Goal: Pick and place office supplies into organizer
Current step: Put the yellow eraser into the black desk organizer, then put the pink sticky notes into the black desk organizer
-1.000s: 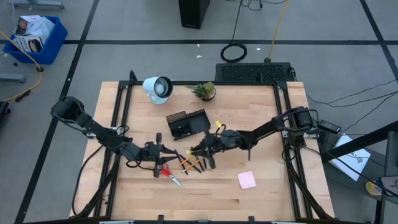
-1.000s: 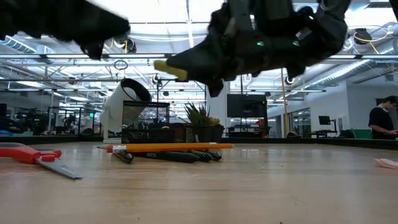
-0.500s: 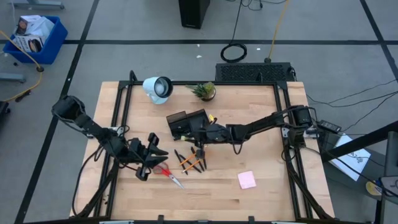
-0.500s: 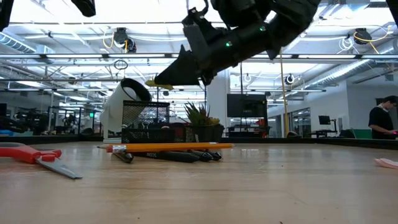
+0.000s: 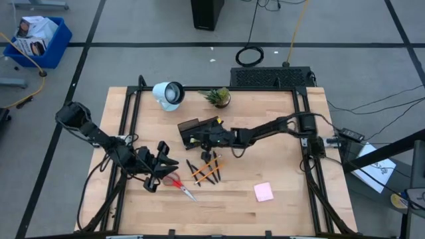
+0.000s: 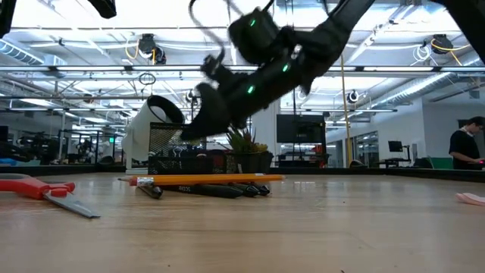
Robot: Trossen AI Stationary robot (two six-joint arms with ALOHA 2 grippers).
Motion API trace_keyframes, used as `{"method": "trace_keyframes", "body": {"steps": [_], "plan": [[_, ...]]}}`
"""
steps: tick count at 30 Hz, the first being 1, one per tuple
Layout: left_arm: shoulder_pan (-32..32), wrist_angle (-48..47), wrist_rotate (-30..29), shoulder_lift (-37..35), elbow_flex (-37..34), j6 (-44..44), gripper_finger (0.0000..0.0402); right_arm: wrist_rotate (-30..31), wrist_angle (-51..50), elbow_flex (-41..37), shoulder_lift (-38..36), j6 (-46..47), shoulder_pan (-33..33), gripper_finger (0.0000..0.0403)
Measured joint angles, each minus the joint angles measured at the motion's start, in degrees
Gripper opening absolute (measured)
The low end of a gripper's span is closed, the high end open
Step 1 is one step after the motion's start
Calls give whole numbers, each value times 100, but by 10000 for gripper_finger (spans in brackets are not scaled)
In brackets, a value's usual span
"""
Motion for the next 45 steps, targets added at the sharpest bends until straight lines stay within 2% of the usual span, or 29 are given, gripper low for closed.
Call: {"method": "trace_keyframes", "body": {"steps": [4,14,25,30,36,41,45], "plan": [[-68,-21,4,3,0,1,76,83,52,102,231,74,-78,55],[-164,-61,9,1,0,26,76,141,48,96,256,-166,-163,58],[-164,-186,2,1,0,42,76,146,249,96,256,-569,2,144],[-164,-362,-3,1,0,44,76,147,162,89,190,-782,118,163],[-164,-978,-9,1,-2,1,76,-219,-770,87,-300,-651,662,160],[-132,-1304,-39,1,-2,-35,76,-95,-1521,-129,-734,-534,1412,156],[-66,-1403,-40,1,-2,127,76,428,-1515,-496,-1124,-156,2137,156]]}}
